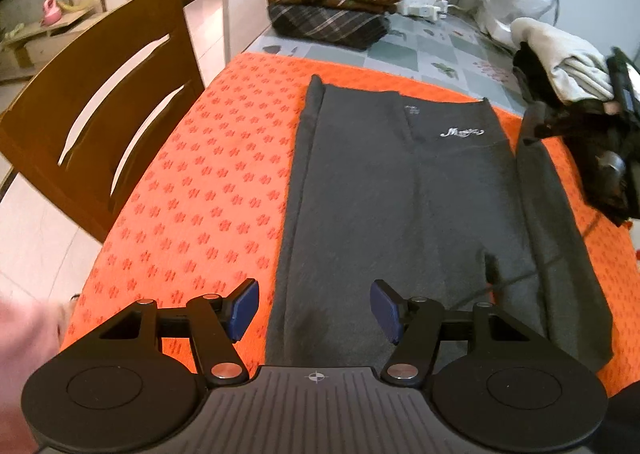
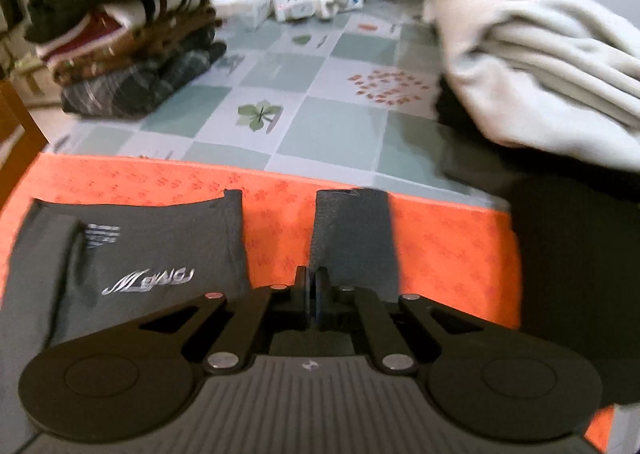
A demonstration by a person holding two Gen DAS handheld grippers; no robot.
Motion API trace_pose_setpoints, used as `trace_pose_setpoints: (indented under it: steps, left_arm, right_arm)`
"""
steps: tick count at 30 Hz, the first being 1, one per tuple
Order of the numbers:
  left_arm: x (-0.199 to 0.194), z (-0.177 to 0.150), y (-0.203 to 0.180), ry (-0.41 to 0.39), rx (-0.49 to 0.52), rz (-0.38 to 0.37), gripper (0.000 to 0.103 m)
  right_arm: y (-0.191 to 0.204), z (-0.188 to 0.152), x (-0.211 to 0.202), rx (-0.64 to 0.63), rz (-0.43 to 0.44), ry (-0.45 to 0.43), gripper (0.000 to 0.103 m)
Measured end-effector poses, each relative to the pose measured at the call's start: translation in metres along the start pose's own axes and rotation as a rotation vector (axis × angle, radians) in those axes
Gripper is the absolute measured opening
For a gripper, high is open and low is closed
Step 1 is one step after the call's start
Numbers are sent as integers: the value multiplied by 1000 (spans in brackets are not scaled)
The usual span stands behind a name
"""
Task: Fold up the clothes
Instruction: 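Grasp a trouser leg hem with the right gripper and lift it across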
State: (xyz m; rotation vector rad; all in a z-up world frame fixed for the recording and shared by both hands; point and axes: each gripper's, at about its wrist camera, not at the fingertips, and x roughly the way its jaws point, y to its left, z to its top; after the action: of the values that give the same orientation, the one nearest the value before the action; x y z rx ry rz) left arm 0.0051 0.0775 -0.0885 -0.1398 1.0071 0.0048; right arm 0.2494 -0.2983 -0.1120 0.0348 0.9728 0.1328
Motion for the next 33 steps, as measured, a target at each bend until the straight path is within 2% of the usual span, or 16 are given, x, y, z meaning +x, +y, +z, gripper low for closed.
trace_pose_setpoints:
  steps: [3,8,12,17,22,27,33]
  left_arm:
    - [6,8,-5,-1,11,-49,64]
    - [21,26,-22,22,84,-124,64]
    - [32,38,-44,50,196,-182,64]
    - [45,47,-82,84,366,-276,64]
    - [57,41,-123,129,532,-389,64]
    - [58,26,-158,157,689,-494,65]
    - [55,1,-180,196,830,-602,65]
  right_arm:
    - [-16,-23,-40,47,2,-41,3]
    - [-45,-78,-109,166,-37,-98,3]
    - [-68,-132,-159,303,-104,-128,3]
    - [-87,-208,-213,476,-236,-144,3]
    - [-86,-290,-259,654,-403,-146,3]
    - [-68,-369,-300,808,-561,-143,3]
    - [-29,-437,-345,936,-736,-134,3]
